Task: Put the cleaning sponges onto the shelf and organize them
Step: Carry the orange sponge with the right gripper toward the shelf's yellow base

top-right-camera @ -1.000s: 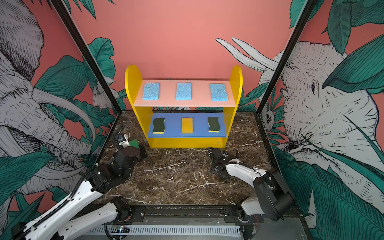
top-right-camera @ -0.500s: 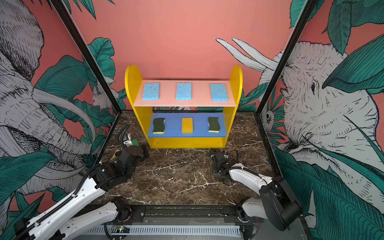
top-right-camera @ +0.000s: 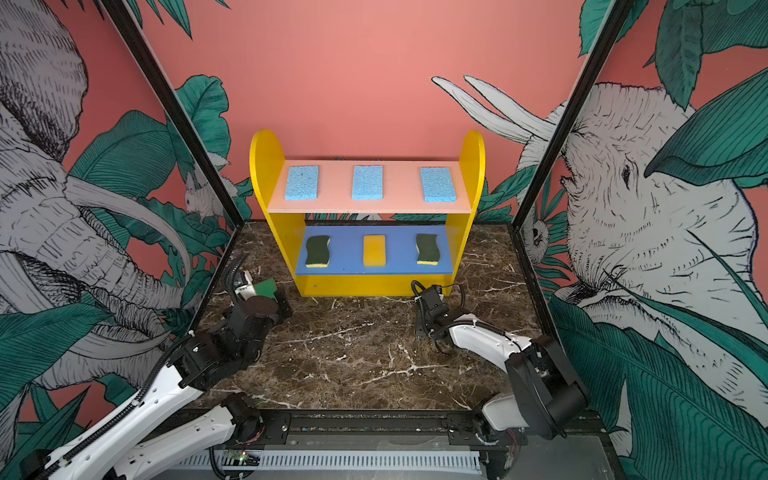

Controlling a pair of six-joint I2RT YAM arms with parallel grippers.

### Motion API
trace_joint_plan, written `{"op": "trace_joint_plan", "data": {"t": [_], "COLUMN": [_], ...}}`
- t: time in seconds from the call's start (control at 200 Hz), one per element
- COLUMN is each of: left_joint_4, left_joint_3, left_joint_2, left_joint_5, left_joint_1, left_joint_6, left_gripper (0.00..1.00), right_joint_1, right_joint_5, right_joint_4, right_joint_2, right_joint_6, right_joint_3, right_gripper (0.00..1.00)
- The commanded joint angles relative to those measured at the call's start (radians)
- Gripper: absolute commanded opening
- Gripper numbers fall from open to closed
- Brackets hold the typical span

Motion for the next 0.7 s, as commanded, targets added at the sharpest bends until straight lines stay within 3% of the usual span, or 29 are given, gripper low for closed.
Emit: {"op": "trace_joint_plan", "data": {"t": [0.0, 0.69], "left_joint_4": [-0.006, 0.04], "left_joint_3": [-0.015, -0.043], "left_joint_2": [0.003, 0.037], "left_joint_5": [-0.031, -0.086], "left_joint_1": [0.004, 0.004], "left_joint_6": [-0.001, 0.01], "left_gripper": [0.94, 0.93], "right_joint_1": [0.01, 0.008], "right_joint_5": [0.029, 0.14], "right_joint_4": [0.074, 0.217], "right_joint_2": [0.033, 0.162], "right_joint_6": [-0.032, -0.182], "right_joint_3": [0.023, 0.135], "right_gripper": [0.62, 0.61]}}
